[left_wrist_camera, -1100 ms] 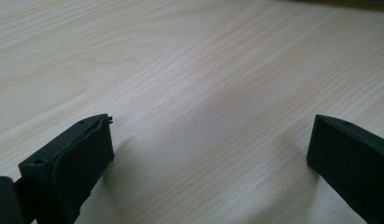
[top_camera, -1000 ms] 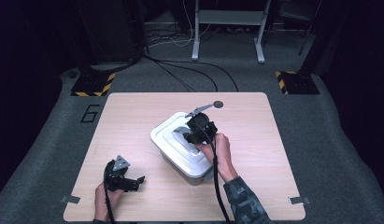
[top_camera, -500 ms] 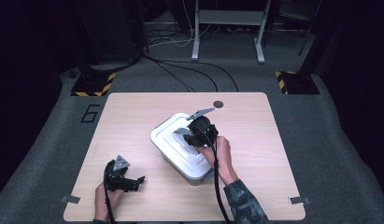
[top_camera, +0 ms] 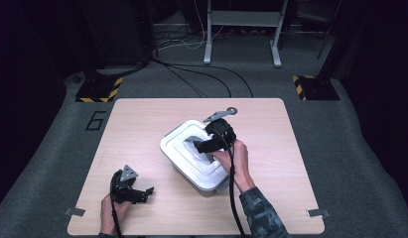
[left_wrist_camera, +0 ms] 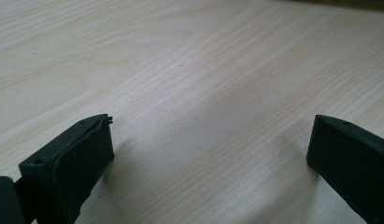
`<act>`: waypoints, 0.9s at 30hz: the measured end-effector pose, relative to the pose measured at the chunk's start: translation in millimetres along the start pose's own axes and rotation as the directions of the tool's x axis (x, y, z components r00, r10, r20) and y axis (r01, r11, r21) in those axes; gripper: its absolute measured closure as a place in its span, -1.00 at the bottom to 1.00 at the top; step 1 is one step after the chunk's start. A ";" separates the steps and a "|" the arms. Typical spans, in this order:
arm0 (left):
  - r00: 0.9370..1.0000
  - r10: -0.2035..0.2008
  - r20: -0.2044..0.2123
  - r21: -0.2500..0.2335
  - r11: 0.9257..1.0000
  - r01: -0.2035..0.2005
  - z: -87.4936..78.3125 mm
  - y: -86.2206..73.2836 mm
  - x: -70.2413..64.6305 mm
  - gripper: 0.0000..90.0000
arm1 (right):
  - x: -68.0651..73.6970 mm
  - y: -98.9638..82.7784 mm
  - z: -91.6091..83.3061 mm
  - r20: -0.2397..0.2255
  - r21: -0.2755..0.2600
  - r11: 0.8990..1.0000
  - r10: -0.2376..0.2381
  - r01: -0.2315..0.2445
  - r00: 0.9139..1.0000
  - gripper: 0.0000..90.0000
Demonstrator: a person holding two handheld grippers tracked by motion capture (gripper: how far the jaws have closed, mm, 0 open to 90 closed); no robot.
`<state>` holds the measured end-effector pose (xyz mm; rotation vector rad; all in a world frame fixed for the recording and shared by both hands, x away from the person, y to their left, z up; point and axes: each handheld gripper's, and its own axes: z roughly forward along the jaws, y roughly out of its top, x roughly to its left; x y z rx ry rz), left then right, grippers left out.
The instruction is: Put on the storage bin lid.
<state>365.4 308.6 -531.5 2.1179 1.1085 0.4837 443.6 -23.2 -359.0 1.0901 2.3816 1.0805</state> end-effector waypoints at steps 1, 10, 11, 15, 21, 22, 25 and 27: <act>1.000 -0.002 0.000 -0.002 1.000 0.002 0.1 0.0 -0.1 -1.00 | -2.7 -0.1 -0.8 0.006 -0.012 1.000 0.002 -0.002 1.000 -0.67; 1.000 -0.002 0.001 0.002 1.000 0.002 -0.1 0.0 -0.1 -1.00 | -27.2 -4.9 -6.0 0.048 -0.072 0.996 0.059 -0.055 0.997 -0.91; 1.000 -0.003 0.001 0.001 1.000 0.003 -0.1 -0.1 -0.2 -1.00 | -28.8 -5.4 -7.3 0.056 -0.076 0.995 0.073 -0.068 0.996 -0.93; 1.000 -0.003 0.007 0.008 1.000 0.003 -0.6 0.3 0.0 -1.00 | -41.2 -8.7 -11.5 0.098 -0.100 0.991 0.103 -0.094 0.990 -0.97; 1.000 -0.002 0.009 0.014 1.000 0.002 -1.1 0.5 0.2 -1.00 | -63.0 -17.1 -14.9 0.143 -0.110 0.984 0.154 -0.139 0.978 -1.00; 1.000 0.000 0.009 0.016 1.000 0.000 -1.2 0.5 0.3 -1.00 | -66.0 -18.8 -15.1 0.154 -0.114 0.982 0.169 -0.152 0.974 -1.00; 1.000 0.002 0.010 0.018 1.000 -0.002 -1.4 0.6 0.5 -1.00 | -76.8 -25.2 -15.9 0.173 -0.109 0.979 0.191 -0.174 0.966 -1.00; 1.000 0.002 0.011 0.017 1.000 -0.002 -1.4 0.6 0.5 -1.00 | -83.3 -29.9 -16.5 0.181 -0.107 0.976 0.209 -0.192 0.961 -1.00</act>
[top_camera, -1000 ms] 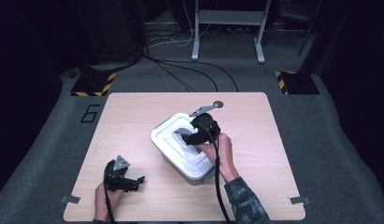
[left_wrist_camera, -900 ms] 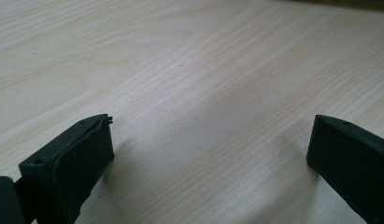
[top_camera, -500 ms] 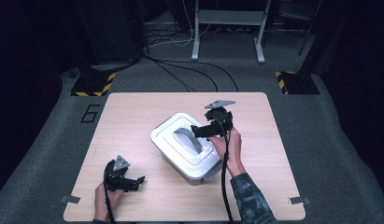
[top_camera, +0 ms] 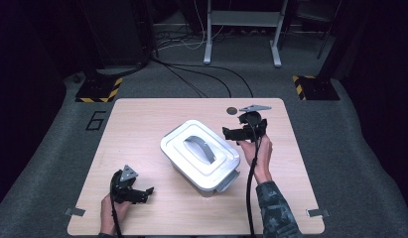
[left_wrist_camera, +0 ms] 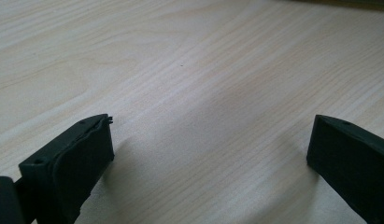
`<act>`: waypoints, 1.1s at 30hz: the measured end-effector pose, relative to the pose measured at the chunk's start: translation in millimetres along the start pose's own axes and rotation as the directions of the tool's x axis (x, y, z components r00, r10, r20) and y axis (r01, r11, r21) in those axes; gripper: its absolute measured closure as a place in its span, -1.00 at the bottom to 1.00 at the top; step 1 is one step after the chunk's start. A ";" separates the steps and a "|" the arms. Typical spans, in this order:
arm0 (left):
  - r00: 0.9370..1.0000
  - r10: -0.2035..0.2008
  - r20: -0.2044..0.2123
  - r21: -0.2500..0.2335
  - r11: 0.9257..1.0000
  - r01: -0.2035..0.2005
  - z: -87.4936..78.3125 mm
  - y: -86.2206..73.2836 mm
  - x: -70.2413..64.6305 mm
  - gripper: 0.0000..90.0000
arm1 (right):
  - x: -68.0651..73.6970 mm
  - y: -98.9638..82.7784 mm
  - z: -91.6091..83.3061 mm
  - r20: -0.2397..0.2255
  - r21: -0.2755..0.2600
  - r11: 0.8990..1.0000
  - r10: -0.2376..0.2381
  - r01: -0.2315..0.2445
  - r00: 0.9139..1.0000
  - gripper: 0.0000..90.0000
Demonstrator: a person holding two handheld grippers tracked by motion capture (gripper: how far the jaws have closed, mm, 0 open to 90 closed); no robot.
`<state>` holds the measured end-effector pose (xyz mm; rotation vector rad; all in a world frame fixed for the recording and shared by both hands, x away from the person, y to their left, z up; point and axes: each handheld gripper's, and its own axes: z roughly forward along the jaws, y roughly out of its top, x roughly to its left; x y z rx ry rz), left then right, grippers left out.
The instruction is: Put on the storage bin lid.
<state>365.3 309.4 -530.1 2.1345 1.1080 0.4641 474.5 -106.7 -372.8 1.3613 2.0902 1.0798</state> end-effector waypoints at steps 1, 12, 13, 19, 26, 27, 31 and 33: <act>1.000 -0.003 0.000 -0.002 1.000 0.003 0.2 0.0 -0.2 -1.00 | -3.6 -1.6 0.4 0.009 0.003 1.000 0.005 -0.005 1.000 -1.00; 1.000 -0.007 -0.002 -0.006 1.000 0.007 0.4 -0.1 -0.5 -1.00 | -34.4 -19.3 -0.5 0.055 0.017 0.997 0.070 -0.071 0.996 -0.99; 1.000 -0.008 -0.002 -0.006 1.000 0.007 0.4 -0.1 -0.5 -1.00 | -38.9 -22.7 -0.9 0.064 0.018 0.997 0.079 -0.081 0.995 -0.99; 1.000 -0.005 -0.003 -0.007 1.000 0.005 0.5 -0.1 -0.4 -1.00 | -55.3 -40.3 1.8 0.104 0.040 0.993 0.106 -0.111 0.989 -0.99; 1.000 -0.008 -0.003 -0.007 1.000 0.008 0.5 -0.1 -0.6 -1.00 | -71.3 -69.4 11.3 0.141 0.087 0.986 0.126 -0.139 0.982 -1.00; 1.000 -0.006 -0.003 -0.006 1.000 0.006 0.4 -0.1 -0.5 -1.00 | -71.3 -69.4 11.3 0.141 0.087 0.986 0.126 -0.139 0.982 -1.00; 1.000 -0.005 -0.004 -0.008 1.000 0.005 0.5 -0.1 -0.4 -1.00 | -78.1 -85.2 16.7 0.152 0.100 0.983 0.139 -0.155 0.979 -1.00; 1.000 -0.006 -0.004 -0.008 1.000 0.006 0.5 -0.1 -0.4 -1.00 | -81.0 -93.4 19.2 0.157 0.103 0.980 0.151 -0.168 0.976 -1.00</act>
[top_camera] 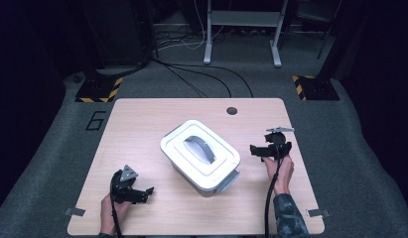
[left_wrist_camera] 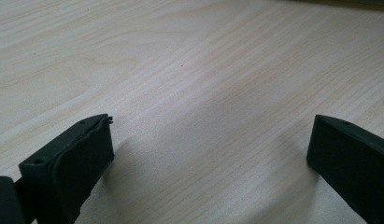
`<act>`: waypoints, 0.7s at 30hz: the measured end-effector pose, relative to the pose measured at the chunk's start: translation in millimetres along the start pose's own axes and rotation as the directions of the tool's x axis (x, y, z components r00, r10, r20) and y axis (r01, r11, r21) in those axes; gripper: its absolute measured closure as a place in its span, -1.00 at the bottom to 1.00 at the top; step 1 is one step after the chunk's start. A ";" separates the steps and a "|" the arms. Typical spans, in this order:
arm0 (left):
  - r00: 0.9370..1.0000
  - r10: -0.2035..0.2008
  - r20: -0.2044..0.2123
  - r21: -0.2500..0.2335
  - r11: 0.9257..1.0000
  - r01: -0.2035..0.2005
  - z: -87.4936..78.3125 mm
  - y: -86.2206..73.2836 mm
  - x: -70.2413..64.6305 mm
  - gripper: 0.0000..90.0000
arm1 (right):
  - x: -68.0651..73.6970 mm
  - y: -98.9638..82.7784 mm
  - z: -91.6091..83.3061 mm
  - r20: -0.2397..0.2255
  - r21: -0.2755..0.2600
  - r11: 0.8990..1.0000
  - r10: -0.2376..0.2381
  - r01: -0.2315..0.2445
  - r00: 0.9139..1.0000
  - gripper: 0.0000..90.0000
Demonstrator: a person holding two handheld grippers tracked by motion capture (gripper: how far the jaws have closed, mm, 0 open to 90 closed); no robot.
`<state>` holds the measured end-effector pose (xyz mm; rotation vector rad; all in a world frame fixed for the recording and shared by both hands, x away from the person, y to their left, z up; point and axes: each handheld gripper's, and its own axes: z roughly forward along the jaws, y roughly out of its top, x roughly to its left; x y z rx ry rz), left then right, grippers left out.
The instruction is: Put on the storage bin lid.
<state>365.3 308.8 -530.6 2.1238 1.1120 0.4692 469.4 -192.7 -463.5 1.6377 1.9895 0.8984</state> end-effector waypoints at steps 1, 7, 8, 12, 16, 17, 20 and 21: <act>1.000 0.000 0.000 0.000 1.000 0.000 0.0 0.0 0.0 -1.00 | -1.8 -3.4 2.4 -0.003 0.001 1.000 -0.001 0.001 1.000 -1.00; 1.000 0.001 0.000 0.000 1.000 -0.001 0.0 0.0 0.1 -1.00 | -8.2 -22.1 12.7 0.014 0.016 1.000 0.013 -0.013 1.000 -1.00; 1.000 0.001 0.001 0.000 1.000 -0.001 0.0 0.0 0.1 -1.00 | -8.8 -24.8 13.6 0.015 0.016 1.000 0.016 -0.016 1.000 -1.00; 1.000 -0.001 0.000 -0.002 1.000 0.001 0.1 -0.1 0.0 -1.00 | -10.8 -34.3 17.6 0.033 0.012 1.000 0.013 -0.013 0.999 -1.00; 1.000 0.001 0.000 0.000 1.000 -0.001 0.0 0.0 0.1 -1.00 | -13.4 -43.0 22.2 0.043 0.018 1.000 0.001 -0.002 0.999 -1.00; 1.000 0.001 0.000 0.000 1.000 -0.001 0.0 0.0 0.1 -1.00 | -13.3 -44.6 22.3 0.043 0.023 1.000 0.004 -0.005 0.999 -1.00; 1.000 0.006 0.001 0.005 1.000 -0.006 -0.3 0.1 0.4 -1.00 | -14.1 -49.8 25.3 0.061 0.034 0.999 -0.014 0.012 0.998 -1.00; 1.000 0.004 0.001 0.003 1.000 -0.004 -0.2 0.0 0.3 -1.00 | -14.4 -51.5 26.6 0.064 0.040 0.999 -0.014 0.012 0.998 -1.00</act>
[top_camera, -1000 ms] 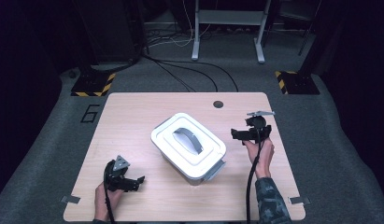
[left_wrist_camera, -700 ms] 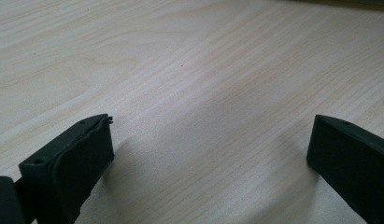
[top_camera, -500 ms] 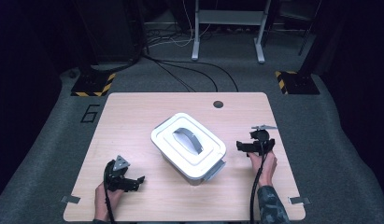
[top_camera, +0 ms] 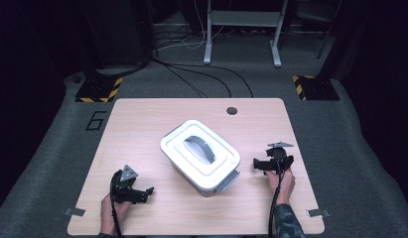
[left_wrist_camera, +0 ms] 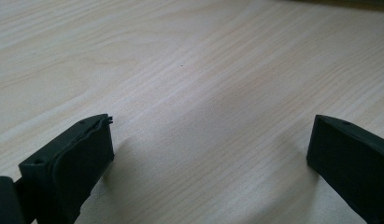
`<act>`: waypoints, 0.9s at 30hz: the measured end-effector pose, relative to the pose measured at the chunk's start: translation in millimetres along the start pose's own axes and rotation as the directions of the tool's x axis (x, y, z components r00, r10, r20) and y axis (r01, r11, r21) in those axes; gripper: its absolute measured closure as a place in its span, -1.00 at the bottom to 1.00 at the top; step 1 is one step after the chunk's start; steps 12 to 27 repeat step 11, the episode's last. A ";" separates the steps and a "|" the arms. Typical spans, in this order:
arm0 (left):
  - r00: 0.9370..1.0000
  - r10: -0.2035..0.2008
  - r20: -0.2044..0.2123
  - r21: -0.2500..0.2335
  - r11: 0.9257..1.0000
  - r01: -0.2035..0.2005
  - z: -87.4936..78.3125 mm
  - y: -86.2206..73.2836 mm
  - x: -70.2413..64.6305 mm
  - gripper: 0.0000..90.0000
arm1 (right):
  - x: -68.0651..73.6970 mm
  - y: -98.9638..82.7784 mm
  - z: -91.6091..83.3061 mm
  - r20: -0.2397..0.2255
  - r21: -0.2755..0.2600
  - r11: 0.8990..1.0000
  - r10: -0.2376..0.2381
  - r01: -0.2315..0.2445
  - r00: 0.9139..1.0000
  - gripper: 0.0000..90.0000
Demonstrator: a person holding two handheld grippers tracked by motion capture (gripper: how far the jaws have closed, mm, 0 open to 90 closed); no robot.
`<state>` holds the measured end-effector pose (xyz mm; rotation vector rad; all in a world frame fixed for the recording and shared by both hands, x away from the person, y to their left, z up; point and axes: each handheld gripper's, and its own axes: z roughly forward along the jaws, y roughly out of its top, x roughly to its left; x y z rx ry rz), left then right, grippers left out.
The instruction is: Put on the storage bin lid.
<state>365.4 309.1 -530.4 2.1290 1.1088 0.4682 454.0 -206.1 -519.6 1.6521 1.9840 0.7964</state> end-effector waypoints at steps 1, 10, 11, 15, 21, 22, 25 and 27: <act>1.000 -0.001 0.000 -0.001 1.000 0.001 0.0 0.0 -0.1 -1.00 | -0.9 -1.4 1.7 0.001 0.003 1.000 -0.006 0.006 1.000 -1.00; 1.000 -0.001 -0.006 -0.012 1.000 0.001 0.9 -0.5 -0.3 -1.00 | -1.9 -11.8 1.1 0.014 -0.063 0.998 -0.012 0.013 1.000 -1.00; 1.000 -0.001 -0.006 -0.012 1.000 0.001 0.9 -0.5 -0.4 -1.00 | -2.6 -12.2 1.1 0.012 -0.067 0.998 -0.021 0.022 1.000 -1.00; 1.000 -0.001 -0.006 -0.012 1.000 0.001 0.9 -0.5 -0.4 -1.00 | -2.6 -12.2 1.1 0.012 -0.067 0.998 -0.021 0.022 1.000 -1.00; 1.000 -0.001 -0.006 -0.012 1.000 0.001 0.9 -0.5 -0.4 -1.00 | -2.6 -12.2 1.1 0.012 -0.067 0.998 -0.021 0.022 1.000 -1.00; 1.000 -0.001 -0.006 -0.012 1.000 0.001 0.9 -0.5 -0.4 -1.00 | -2.6 -12.2 1.1 0.012 -0.067 0.998 -0.021 0.022 1.000 -1.00; 1.000 -0.001 -0.006 -0.012 1.000 0.001 0.9 -0.5 -0.4 -1.00 | -2.6 -12.2 1.1 0.012 -0.067 0.998 -0.021 0.022 1.000 -1.00; 1.000 -0.001 -0.006 -0.012 1.000 0.001 0.9 -0.5 -0.4 -1.00 | -2.6 -12.2 1.1 0.012 -0.067 0.998 -0.021 0.022 1.000 -1.00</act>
